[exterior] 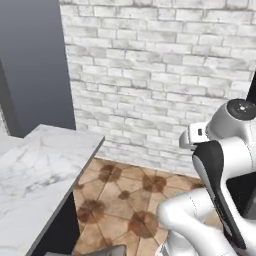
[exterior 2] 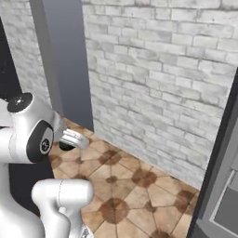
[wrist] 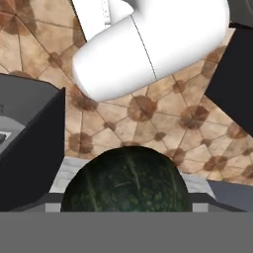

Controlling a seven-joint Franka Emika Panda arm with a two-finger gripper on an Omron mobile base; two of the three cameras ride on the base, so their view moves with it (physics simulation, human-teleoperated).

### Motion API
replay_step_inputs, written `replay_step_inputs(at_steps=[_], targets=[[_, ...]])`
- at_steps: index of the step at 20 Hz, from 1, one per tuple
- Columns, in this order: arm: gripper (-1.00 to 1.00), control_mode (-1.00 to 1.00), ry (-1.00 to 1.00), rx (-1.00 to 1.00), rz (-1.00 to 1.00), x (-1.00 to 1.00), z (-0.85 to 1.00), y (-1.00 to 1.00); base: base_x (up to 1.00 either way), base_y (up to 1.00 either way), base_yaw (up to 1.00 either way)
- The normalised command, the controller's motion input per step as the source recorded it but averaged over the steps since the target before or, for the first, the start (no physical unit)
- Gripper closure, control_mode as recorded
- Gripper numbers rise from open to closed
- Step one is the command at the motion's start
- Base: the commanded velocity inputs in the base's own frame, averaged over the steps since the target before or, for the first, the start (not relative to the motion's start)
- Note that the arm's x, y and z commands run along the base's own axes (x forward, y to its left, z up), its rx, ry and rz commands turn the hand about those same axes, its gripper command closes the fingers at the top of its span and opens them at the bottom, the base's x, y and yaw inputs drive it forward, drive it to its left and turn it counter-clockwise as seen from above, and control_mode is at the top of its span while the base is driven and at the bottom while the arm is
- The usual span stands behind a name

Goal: Gather the squashs from the fridge and place them on a tray on the dining counter. Then gather the chicken drumstick and steak from the fridge and place them on the other tray.

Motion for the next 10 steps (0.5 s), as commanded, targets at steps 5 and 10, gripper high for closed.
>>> replay_step_inputs(at_steps=[5,10], targets=[[1.0,1.0,0.0,0.0,0.0,0.0,0.0,0.0,0.64,-0.17,0.26],[1.0,1.0,0.0,0.0,0.0,0.0,0.0,0.0,0.03,-0.05,0.37]])
